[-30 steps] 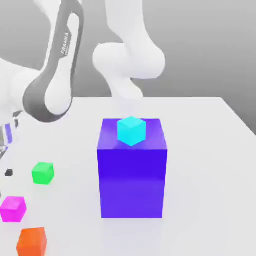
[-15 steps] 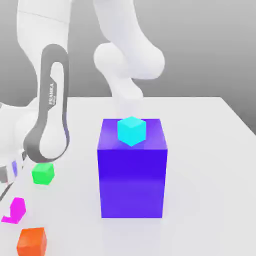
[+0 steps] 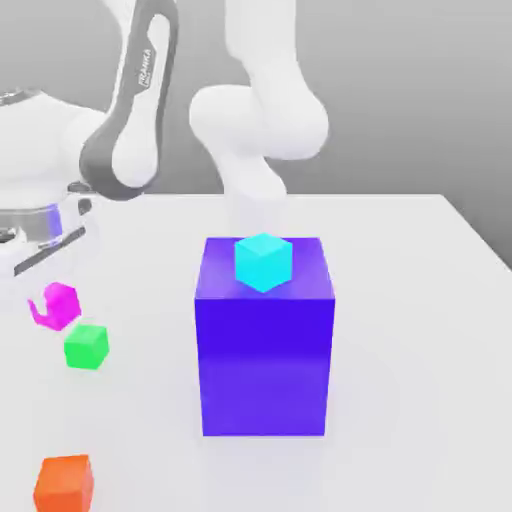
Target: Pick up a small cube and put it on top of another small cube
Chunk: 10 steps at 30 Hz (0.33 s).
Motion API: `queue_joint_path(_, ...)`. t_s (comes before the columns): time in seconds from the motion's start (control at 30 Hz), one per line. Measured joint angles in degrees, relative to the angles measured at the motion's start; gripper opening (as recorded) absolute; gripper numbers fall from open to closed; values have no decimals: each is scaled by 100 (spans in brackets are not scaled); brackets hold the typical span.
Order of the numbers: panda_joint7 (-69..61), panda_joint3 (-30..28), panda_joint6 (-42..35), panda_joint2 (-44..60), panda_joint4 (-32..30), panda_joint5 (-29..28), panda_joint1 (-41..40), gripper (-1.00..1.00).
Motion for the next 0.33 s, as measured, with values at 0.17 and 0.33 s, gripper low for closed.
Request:
queue_joint_path(0.17,-209,-37,834,744,-107,411,97,-100)
queue_joint_path(0.33,-642,165,1347,1303,-82,1033,53,100)
